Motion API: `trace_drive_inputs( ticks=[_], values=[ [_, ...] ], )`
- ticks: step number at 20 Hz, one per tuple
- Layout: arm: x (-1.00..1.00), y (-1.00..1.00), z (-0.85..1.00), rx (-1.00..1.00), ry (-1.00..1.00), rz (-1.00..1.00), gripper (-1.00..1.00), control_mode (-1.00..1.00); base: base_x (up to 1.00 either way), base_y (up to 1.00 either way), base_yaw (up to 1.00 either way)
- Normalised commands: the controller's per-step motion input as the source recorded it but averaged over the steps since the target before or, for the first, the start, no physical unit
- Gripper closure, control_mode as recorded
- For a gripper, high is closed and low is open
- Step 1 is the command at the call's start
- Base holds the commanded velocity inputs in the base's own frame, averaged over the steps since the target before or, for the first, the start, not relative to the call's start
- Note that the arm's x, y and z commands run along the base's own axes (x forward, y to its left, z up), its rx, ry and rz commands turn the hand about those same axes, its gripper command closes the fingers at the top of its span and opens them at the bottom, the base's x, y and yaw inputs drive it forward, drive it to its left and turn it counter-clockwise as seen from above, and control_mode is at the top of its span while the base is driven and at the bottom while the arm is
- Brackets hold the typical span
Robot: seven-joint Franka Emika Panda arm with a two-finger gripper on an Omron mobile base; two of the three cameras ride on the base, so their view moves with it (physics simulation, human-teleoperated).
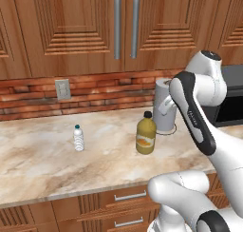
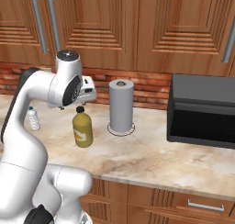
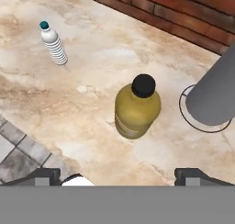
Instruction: Move the drinks to the dining counter.
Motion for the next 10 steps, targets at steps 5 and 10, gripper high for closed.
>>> trace_drive_inputs(
  ticks=[5,10],
  values=[
    [0.00,-0.02,0.00,0.00,-0.09,0.33,-1.00,-1.00,0.00,0.00,0.00],
    [0.00,-0.04,-0.08,0.00,-0.12,0.33,-1.00,-1.00,0.00,0.00,0.00]
  ],
)
